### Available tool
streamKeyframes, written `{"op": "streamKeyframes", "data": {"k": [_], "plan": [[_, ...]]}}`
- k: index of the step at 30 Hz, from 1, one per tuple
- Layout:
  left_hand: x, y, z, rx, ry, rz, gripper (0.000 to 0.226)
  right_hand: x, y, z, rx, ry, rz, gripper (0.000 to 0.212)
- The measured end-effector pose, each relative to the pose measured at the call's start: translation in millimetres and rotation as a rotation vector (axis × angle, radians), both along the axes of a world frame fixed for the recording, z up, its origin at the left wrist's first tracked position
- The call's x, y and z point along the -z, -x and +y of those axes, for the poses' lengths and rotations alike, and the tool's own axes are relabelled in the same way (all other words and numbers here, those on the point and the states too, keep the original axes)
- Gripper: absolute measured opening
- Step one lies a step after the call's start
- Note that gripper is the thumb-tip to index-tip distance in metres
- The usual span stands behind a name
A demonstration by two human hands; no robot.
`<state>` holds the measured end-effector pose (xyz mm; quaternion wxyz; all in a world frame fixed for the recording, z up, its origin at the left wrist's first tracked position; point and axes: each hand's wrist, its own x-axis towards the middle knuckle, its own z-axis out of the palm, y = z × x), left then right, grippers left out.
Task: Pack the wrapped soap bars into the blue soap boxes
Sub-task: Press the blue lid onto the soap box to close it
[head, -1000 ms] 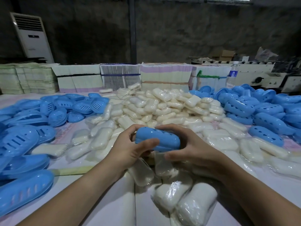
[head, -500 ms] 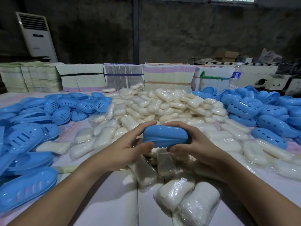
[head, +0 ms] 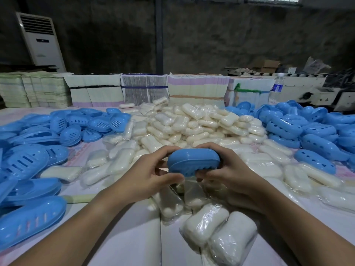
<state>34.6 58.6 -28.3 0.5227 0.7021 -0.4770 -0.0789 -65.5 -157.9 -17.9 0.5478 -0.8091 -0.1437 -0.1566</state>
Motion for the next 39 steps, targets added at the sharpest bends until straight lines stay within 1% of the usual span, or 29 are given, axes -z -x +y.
{"op": "streamKeyframes", "data": {"k": [2, 6, 9, 12, 15, 17, 19, 20, 22, 24, 27, 29, 30, 31, 33, 34, 35, 36, 37, 39], "plan": [[0.4, -0.4, -0.1, -0.028, -0.017, -0.068, 0.048, 0.2, 0.5, -1.2, 0.002, 0.017, -0.010, 0.043], [-3.4, 2.8, 0.9, -0.054, -0.007, -0.158, 0.042, -1.8, 1.5, -1.7, -0.031, -0.050, 0.008, 0.043], [-5.0, 5.4, 1.3, -0.071, -0.016, -0.245, 0.042, -1.9, 1.3, -2.7, -0.015, -0.014, -0.013, 0.047], [-6.5, 7.6, 1.4, -0.105, -0.015, -0.309, 0.044, -1.7, 1.0, -2.7, -0.010, -0.041, -0.012, 0.045], [-7.9, 9.3, 0.2, -0.098, 0.001, -0.293, 0.040, -0.8, 0.5, -2.4, -0.020, -0.113, 0.004, 0.036], [-6.5, 11.2, -0.8, -0.055, 0.006, -0.192, 0.040, 1.2, 0.1, -0.4, -0.004, -0.138, 0.017, 0.033], [-4.1, 13.5, -2.3, -0.013, -0.009, -0.087, 0.049, 3.2, 0.0, 1.5, 0.002, -0.141, 0.019, 0.029], [-2.4, 14.4, -3.1, -0.007, -0.013, -0.084, 0.053, 3.5, 0.0, 1.6, 0.007, -0.126, 0.013, 0.028], [-0.4, 15.0, -4.9, -0.019, -0.007, -0.128, 0.053, 3.0, -0.6, 0.4, 0.014, -0.091, 0.001, 0.028], [-0.4, 13.5, -5.2, -0.041, 0.009, -0.178, 0.050, 2.8, -1.5, -1.4, -0.008, -0.076, -0.003, 0.033], [-1.5, 11.4, -3.2, -0.059, 0.017, -0.300, 0.050, 2.8, -1.6, -2.5, -0.055, -0.108, 0.001, 0.042], [-0.3, 11.3, -3.7, -0.078, 0.027, -0.315, 0.051, 2.1, -1.4, -2.1, -0.031, -0.094, -0.029, 0.043], [0.9, 12.4, -5.7, -0.106, 0.051, -0.264, 0.052, 2.0, -1.7, -1.4, -0.002, -0.082, -0.057, 0.043], [1.3, 14.7, -9.2, -0.142, 0.097, -0.149, 0.053, 2.3, -2.0, -0.1, 0.033, -0.079, -0.090, 0.044], [0.1, 22.0, -17.4, -0.159, 0.225, 0.245, 0.053, 4.0, -3.6, 5.0, 0.100, -0.097, -0.166, 0.045], [0.2, 25.0, -21.2, -0.120, 0.279, 0.440, 0.054, 5.5, -4.4, 7.6, 0.123, -0.094, -0.200, 0.046], [1.3, 26.7, -23.9, -0.058, 0.322, 0.584, 0.056, 7.2, -4.9, 9.7, 0.141, -0.072, -0.226, 0.047], [2.1, 28.6, -25.4, 0.002, 0.360, 0.683, 0.059, 9.5, -5.2, 11.1, 0.156, -0.034, -0.240, 0.048], [1.9, 30.4, -25.4, 0.038, 0.391, 0.739, 0.060, 11.3, -5.2, 11.5, 0.168, 0.015, -0.237, 0.049], [0.6, 31.6, -25.7, 0.041, 0.436, 0.785, 0.061, 12.5, -4.7, 9.6, 0.157, 0.104, -0.184, 0.052]]}}
